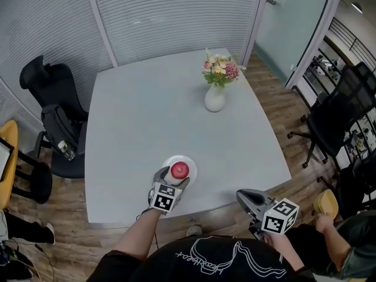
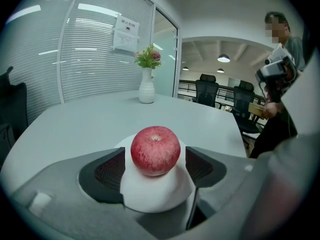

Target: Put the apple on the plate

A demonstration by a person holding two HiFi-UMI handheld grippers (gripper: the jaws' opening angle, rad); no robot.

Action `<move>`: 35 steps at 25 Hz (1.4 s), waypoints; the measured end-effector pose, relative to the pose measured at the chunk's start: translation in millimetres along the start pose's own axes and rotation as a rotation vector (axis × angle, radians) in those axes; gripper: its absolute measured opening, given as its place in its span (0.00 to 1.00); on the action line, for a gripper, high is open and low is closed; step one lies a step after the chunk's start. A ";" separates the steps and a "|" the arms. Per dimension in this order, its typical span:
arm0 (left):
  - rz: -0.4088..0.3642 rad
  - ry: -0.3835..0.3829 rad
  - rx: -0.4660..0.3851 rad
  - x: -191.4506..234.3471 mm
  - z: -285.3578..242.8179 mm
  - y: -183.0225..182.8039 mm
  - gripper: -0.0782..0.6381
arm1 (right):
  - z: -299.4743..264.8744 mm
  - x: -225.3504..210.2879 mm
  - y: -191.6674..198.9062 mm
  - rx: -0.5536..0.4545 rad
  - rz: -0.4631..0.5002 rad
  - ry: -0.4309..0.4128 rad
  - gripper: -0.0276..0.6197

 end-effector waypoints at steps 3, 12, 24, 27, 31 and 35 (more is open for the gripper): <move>0.027 -0.030 -0.025 -4.6 16.3 -6.1 0.61 | 3.4 3.3 -2.2 -0.004 0.013 -0.041 0.06; 0.210 -0.090 -0.161 -41.3 111.3 -31.0 0.61 | 22.5 26.7 -7.2 0.000 0.071 -0.152 0.06; 0.252 0.256 -0.355 -153.8 218.8 -91.3 0.21 | 50.1 66.9 -6.7 -0.058 0.146 -0.322 0.06; 0.211 0.314 -0.398 -179.5 226.9 -109.3 0.15 | 62.2 72.6 -9.5 -0.085 0.157 -0.346 0.06; 0.170 0.356 -0.409 -205.8 228.3 -117.2 0.13 | 78.4 77.8 -2.9 -0.086 0.189 -0.360 0.06; 0.130 0.355 -0.393 -224.7 227.2 -117.7 0.13 | 93.0 78.1 4.0 -0.080 0.212 -0.340 0.06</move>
Point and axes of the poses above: the fingertips, and each gripper's own axes: z backward along the fingers, x to its left, y out of its underside, the point moved 9 cm from there along z, backward along the fingers, and after that the axes turned 3 degrees about -x, right-handed, at the moved point
